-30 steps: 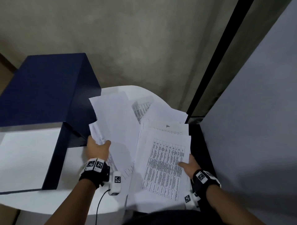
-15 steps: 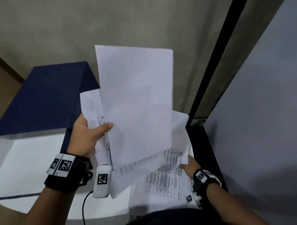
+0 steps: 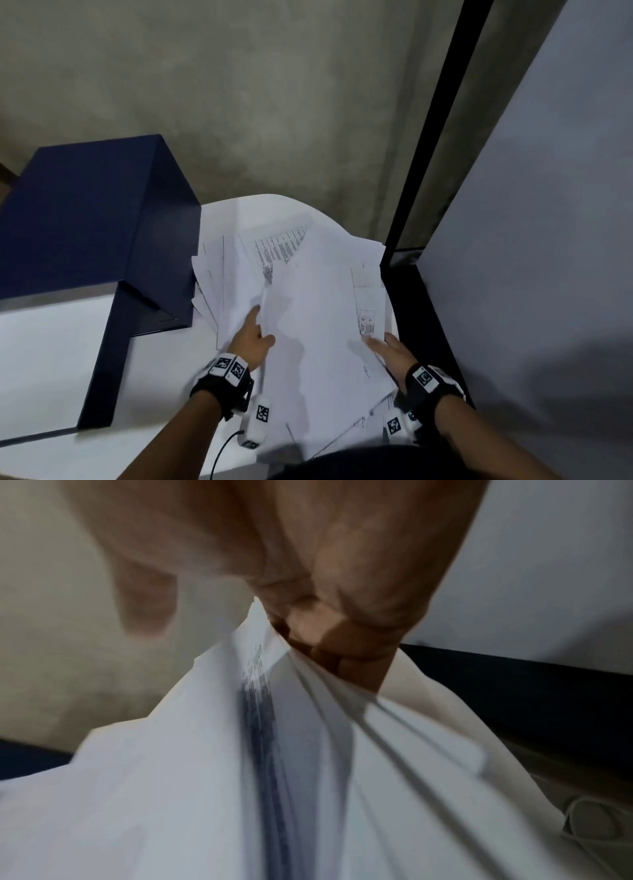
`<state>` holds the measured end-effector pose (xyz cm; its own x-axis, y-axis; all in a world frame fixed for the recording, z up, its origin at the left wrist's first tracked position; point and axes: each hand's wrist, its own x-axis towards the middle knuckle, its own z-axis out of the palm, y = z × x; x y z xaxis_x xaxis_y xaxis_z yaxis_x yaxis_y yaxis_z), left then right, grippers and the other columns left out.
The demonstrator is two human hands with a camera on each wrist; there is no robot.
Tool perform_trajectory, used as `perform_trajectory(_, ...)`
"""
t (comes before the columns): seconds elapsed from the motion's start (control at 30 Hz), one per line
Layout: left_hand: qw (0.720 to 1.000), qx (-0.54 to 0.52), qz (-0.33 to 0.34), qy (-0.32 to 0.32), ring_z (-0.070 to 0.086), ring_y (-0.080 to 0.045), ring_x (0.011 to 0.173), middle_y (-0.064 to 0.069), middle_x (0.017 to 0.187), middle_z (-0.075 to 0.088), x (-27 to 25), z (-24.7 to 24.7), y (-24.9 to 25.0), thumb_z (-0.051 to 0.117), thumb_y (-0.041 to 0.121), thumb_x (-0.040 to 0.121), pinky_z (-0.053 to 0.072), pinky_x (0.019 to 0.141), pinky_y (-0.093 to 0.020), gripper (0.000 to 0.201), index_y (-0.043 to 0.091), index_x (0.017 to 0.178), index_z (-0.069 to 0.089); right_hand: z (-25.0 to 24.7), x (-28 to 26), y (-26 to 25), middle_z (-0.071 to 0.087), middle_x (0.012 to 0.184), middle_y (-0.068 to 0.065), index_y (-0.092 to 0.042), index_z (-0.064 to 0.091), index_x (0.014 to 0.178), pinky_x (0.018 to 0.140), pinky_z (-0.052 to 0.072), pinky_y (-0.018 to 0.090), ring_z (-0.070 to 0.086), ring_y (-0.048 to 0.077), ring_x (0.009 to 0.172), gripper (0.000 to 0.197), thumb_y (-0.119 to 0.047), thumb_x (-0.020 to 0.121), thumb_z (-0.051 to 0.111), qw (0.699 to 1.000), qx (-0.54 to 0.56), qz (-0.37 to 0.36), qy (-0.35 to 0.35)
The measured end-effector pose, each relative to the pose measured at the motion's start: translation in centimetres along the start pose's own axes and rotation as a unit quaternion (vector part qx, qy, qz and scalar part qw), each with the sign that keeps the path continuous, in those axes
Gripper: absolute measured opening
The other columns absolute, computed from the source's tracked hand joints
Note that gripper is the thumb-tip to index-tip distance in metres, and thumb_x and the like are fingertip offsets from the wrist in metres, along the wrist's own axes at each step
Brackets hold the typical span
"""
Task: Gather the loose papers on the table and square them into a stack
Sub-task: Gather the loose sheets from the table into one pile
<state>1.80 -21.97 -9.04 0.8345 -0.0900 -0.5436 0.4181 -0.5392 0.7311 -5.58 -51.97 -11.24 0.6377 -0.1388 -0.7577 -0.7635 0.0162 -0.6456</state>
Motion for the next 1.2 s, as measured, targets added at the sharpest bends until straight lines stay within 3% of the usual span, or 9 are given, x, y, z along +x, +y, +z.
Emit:
perform_trajectory(0.07,0.996,0.088,-0.016,-0.021,0.062,-0.018,0.094,0.002,0.105,0.066,-0.4,0.3,-0.6,0.056,0.019,0.087,0.046,0.083,-0.027,0.057,0.025,0.141,0.038,0.0,0.2,0.2,0.058,0.123,-0.004,-0.015,0.045,0.122,0.097,0.043,0.032,0.055,0.015,0.106,0.053,-0.024,0.080,0.076,0.996,-0.078,-0.044,-0.012)
perform_trajectory(0.13,0.995,0.092,-0.025,-0.006,0.057,-0.017,0.097,-0.001,0.113,0.062,-0.7,0.1,-1.3,0.058,0.023,0.090,0.043,0.086,-0.027,0.050,0.021,0.137,0.043,0.3,0.3,0.1,0.062,0.126,0.001,-0.018,0.045,0.129,0.100,0.046,0.037,0.060,0.017,0.108,0.059,-0.007,0.078,0.072,0.992,-0.107,-0.069,-0.018)
perform_trajectory(0.33,0.984,-0.147,-0.085,0.060,0.048,-0.022,0.120,-0.014,0.144,0.044,-0.9,-2.5,-2.8,0.069,0.024,0.086,0.036,0.102,-0.035,0.073,0.014,0.147,0.031,2.7,0.0,-1.9,0.065,0.124,-0.004,-0.030,0.053,0.125,0.104,0.045,0.041,0.059,0.016,0.118,0.066,0.012,0.075,0.060,0.984,-0.036,-0.158,-0.080)
perform_trajectory(0.43,0.961,-0.252,-0.098,0.055,0.052,-0.023,0.113,-0.014,0.138,0.049,-1.6,-3.7,-2.9,0.070,0.018,0.086,0.041,0.097,-0.037,0.073,0.018,0.146,0.028,4.0,0.1,-3.5,0.066,0.124,-0.006,-0.034,0.054,0.124,0.105,0.044,0.042,0.059,0.014,0.119,0.065,0.011,0.077,0.061,0.975,-0.032,-0.186,-0.117)
perform_trajectory(0.6,0.933,-0.351,-0.058,0.057,0.070,-0.031,0.096,-0.010,0.111,0.071,-2.7,-4.4,-2.9,0.071,0.001,0.079,0.057,0.073,-0.042,0.046,0.017,0.119,0.056,5.7,0.5,-5.8,0.066,0.125,-0.006,-0.034,0.056,0.123,0.106,0.042,0.045,0.059,0.017,0.121,0.061,0.004,0.076,0.065,0.967,-0.026,-0.198,-0.160)
perform_trajectory(0.73,0.946,-0.291,-0.098,0.106,0.070,-0.034,0.092,-0.013,0.102,0.074,-2.1,-5.1,-4.0,0.086,0.021,0.063,0.055,0.084,-0.050,0.053,0.007,0.110,0.066,6.5,1.5,-6.7,0.064,0.127,-0.004,-0.026,0.048,0.131,0.105,0.044,0.043,0.059,0.017,0.119,0.062,-0.018,0.074,0.073,0.960,-0.116,-0.171,-0.191)
perform_trajectory(0.93,0.966,-0.157,-0.128,0.158,0.061,-0.027,0.092,-0.013,0.107,0.067,-1.2,-4.9,-6.2,0.076,0.014,0.080,0.044,0.083,-0.032,0.039,0.001,0.114,0.063,4.7,3.9,-5.3,0.061,0.111,0.003,-0.020,0.048,0.125,0.076,0.046,0.029,0.058,0.018,0.090,0.036,-0.018,0.090,0.056,0.972,-0.208,-0.093,-0.054)
perform_trajectory(1.07,0.967,-0.146,-0.165,0.131,0.059,-0.033,0.114,-0.012,0.128,0.061,-0.4,-4.6,-8.5,0.070,0.024,0.085,0.043,0.097,-0.036,0.052,0.004,0.130,0.054,2.6,5.6,-4.4,0.060,0.118,0.007,-0.016,0.052,0.124,0.090,0.050,0.037,0.058,0.022,0.098,0.037,-0.016,0.088,0.058,0.982,-0.168,-0.062,0.052)
perform_trajectory(1.2,0.970,-0.100,-0.173,0.138,0.058,-0.035,0.114,-0.014,0.126,0.061,-0.5,-4.1,-8.5,0.064,0.012,0.090,0.042,0.091,-0.032,0.041,-0.001,0.127,0.055,1.3,7.7,-4.3,0.056,0.133,0.008,-0.014,0.039,0.138,0.101,0.047,0.046,0.057,0.026,0.112,0.061,-0.018,0.083,0.065,0.992,-0.081,-0.026,0.092)
